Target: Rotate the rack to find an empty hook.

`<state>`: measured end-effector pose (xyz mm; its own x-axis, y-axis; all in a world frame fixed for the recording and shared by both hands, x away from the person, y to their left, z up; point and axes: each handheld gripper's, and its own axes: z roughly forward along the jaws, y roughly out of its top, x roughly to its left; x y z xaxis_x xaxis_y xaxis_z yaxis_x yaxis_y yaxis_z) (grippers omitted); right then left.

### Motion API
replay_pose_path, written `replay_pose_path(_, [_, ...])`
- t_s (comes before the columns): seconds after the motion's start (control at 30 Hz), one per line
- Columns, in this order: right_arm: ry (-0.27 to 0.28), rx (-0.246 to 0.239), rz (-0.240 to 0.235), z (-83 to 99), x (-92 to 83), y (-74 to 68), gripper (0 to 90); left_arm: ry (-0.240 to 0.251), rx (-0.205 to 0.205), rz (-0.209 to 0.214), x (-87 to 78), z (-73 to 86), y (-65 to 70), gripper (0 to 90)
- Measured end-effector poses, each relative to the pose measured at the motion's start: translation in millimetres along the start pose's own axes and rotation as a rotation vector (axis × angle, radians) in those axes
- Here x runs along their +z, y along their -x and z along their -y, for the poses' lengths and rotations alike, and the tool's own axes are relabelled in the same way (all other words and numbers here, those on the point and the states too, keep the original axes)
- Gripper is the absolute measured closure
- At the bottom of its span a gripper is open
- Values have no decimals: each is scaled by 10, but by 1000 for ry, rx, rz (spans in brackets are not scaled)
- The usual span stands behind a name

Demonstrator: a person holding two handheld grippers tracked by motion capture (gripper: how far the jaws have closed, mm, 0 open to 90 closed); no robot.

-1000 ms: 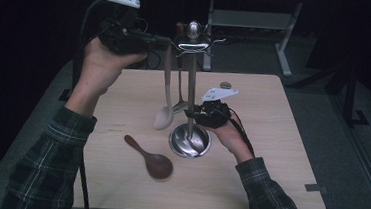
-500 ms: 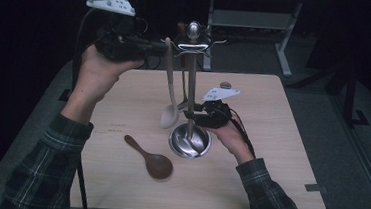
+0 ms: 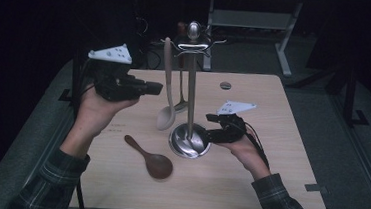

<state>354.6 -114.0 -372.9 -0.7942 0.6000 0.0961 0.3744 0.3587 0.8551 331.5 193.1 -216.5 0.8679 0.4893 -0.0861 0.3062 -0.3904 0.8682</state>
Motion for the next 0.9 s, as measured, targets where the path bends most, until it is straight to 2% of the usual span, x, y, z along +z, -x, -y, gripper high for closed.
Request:
replay_pose_path(0.1, [-22,5,7,108,-37,-2,326,-19,-9,-4,104,208,29,900])
replay_pose_path(0.13, [-28,10,10,153,-53,-1,318,-19,-9,-4,104,208,29,900])
replay_pose_path(0.17, [-27,14,11,180,-63,1,311,-32,-27,2,183,354,38,900])
replay_pose_path(0.37, [-37,42,44,400,-160,33,265,-97,-66,12,449,821,42,900])
replay_pose_path(0.43, [-42,48,58,495,-200,43,252,-118,-77,11,539,970,44,900])
replay_pose_path(0.47, [-45,55,67,537,-221,43,248,-118,-77,11,539,970,44,900])
replay_pose_path(0.5, [-43,50,71,571,-235,50,241,-138,-80,7,613,1093,43,900])
replay_pose_path(0.53, [-43,50,71,571,-235,50,241,-138,-80,7,613,1093,43,900])
replay_pose_path(0.63, [-50,72,96,723,-316,45,227,-161,-113,2,781,1354,35,900])
replay_pose_path(0.73, [-67,76,132,828,-366,32,227,-179,-112,-6,901,1495,36,900])
replay_pose_path(0.77, [-67,76,132,828,-366,32,227,-179,-112,-6,901,1495,36,900])
replay_pose_path(0.8, [-85,83,149,912,-391,11,222,-192,-126,-12,987,1586,43,900])
replay_pose_path(0.9, [-106,87,156,1010,-414,-34,205,-210,-134,-3,1101,1686,49,900])
